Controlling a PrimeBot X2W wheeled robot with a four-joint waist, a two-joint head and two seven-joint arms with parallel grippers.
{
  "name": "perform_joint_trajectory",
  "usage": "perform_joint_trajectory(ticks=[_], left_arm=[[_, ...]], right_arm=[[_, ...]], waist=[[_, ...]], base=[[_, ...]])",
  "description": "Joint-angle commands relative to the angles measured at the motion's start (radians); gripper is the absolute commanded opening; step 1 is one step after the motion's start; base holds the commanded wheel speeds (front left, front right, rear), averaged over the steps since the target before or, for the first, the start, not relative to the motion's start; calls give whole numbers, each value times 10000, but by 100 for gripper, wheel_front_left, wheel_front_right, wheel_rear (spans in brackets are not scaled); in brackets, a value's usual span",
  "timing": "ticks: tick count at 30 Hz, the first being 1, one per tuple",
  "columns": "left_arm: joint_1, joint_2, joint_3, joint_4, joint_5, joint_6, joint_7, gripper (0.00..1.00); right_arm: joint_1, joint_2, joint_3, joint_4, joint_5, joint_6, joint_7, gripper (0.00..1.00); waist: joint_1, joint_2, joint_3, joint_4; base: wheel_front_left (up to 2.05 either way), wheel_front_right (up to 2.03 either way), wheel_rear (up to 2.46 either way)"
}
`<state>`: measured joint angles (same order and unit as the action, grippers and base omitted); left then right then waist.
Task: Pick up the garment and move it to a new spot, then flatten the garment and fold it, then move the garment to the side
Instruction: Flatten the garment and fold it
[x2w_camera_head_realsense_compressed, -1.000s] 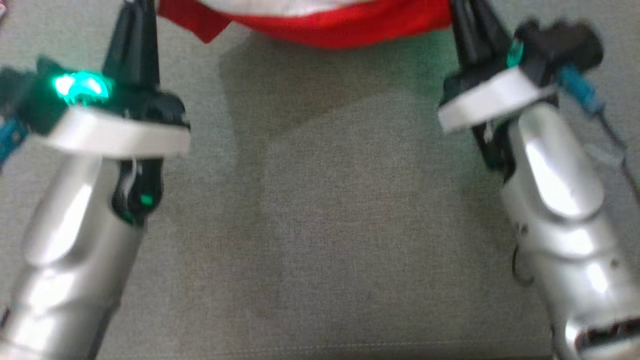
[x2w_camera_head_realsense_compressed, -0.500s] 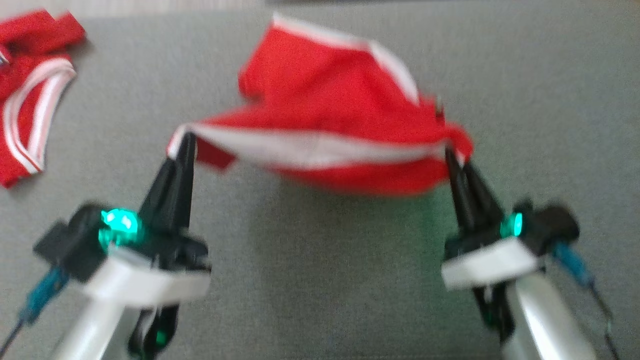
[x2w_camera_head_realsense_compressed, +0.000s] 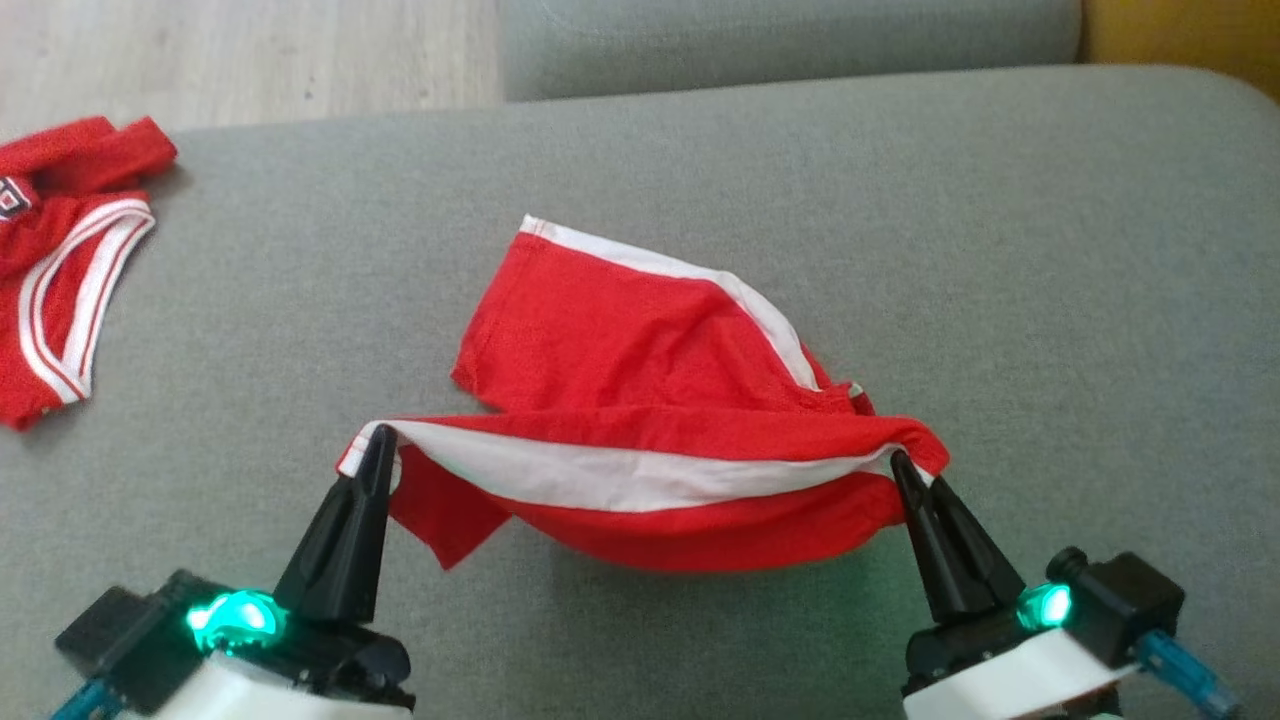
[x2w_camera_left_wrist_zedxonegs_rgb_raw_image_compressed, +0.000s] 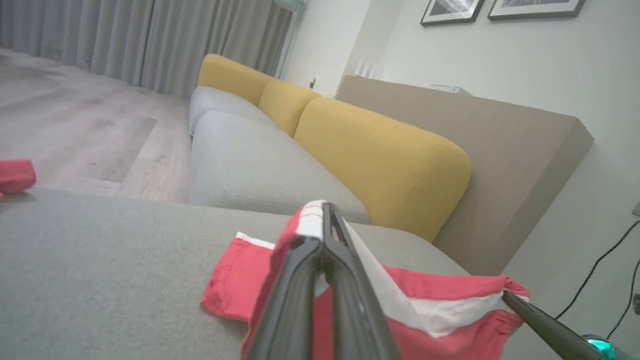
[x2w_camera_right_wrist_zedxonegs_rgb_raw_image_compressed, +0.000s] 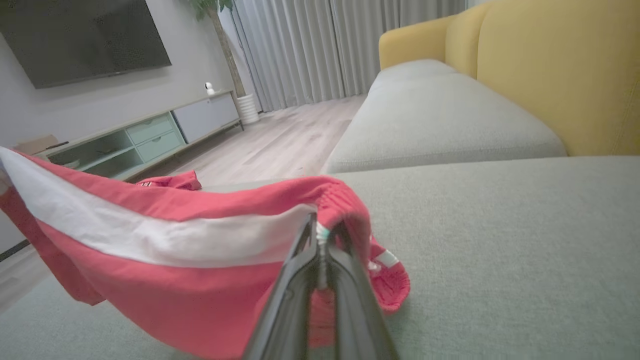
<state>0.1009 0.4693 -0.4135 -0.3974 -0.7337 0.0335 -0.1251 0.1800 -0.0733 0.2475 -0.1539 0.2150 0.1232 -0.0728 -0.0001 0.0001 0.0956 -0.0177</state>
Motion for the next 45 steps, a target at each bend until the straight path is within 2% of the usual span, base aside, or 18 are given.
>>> perform_joint_trajectory(ticks=[1, 7, 13, 14, 23, 29, 35, 36, 37, 38, 39, 40, 41, 45], left_arm=[[-519, 176, 443, -212, -67, -28, 6, 0], [-1841, 105, 302, 1393, -398, -757, 271, 0], [-4433, 125, -206, 3383, -317, -1333, 1272, 0], [-5288, 110, -328, 4130, -378, -1438, 1593, 0], [-8157, 269, -905, 6860, -880, -1629, 2580, 0], [-9371, 625, -1660, 7699, -1325, -1638, 3085, 0], [-10022, 746, -2154, 8359, -1662, -1639, 2872, 0], [-10084, 747, -2213, 8458, -1714, -1640, 2803, 24], [-10129, 750, -2281, 8530, -1763, -1640, 2754, 47], [-10156, 759, -2351, 8589, -1823, -1640, 2724, 85], [-10156, 759, -2351, 8589, -1823, -1640, 2724, 85], [-10168, 773, -2417, 8639, -1892, -1640, 2717, 96], [-10172, 795, -2480, 8680, -1966, -1640, 2729, 100], [-10153, 885, -2646, 8828, -2223, -1640, 2703, 100]], right_arm=[[-265, -90, 147, -333, 96, 75, 11, 0], [-836, 101, -42, 443, 366, 75, 157, 0], [-2073, 220, -330, 1609, 667, 75, 49, 0], [-2574, 225, -132, 2023, 984, 75, 1, 0], [-4589, 229, 965, 3881, 1862, 75, -884, 0], [-5435, 230, 1622, 4708, 2322, 75, -1302, 0], [-5947, 230, 2127, 5204, 2575, 75, -1590, 0], [-6001, 230, 2192, 5243, 2593, 75, -1633, 27], [-6030, 230, 2241, 5264, 2602, 75, -1672, 73], [-6035, 230, 2266, 5286, 2609, 75, -1704, 100], [-6035, 230, 2266, 5286, 2609, 75, -1704, 100], [-6026, 230, 2240, 5289, 2608, 75, -1741, 100], [-6001, 230, 2191, 5288, 2592, 75, -1772, 100], [-5757, 231, 1941, 5162, 2481, 75, -1845, 100]], waist=[[1, -1, 114, -34], [1, -1, 817, -150], [1, -1, 1835, -518], [1, -1, 2204, -764], [1, -1, 3389, -1692], [1, -1, 3682, -2069], [1, -1, 3726, -2227], [1, -1, 3711, -2234], [1, -1, 3685, -2235], [1, -1, 3650, -2228], [1, -1, 3650, -2228], [1, -1, 3604, -2211], [1, -1, 3554, -2187], [1, -1, 3316, -2053]], base=[[0, 0, 0], [0, 0, 0], [0, 0, 0], [0, 0, 0], [0, 0, 0], [0, 0, 0], [0, 0, 0], [0, 0, 0], [0, 0, 0], [0, 0, 0], [0, 0, 0], [0, 0, 0], [0, 0, 0], [0, 0, 0]])
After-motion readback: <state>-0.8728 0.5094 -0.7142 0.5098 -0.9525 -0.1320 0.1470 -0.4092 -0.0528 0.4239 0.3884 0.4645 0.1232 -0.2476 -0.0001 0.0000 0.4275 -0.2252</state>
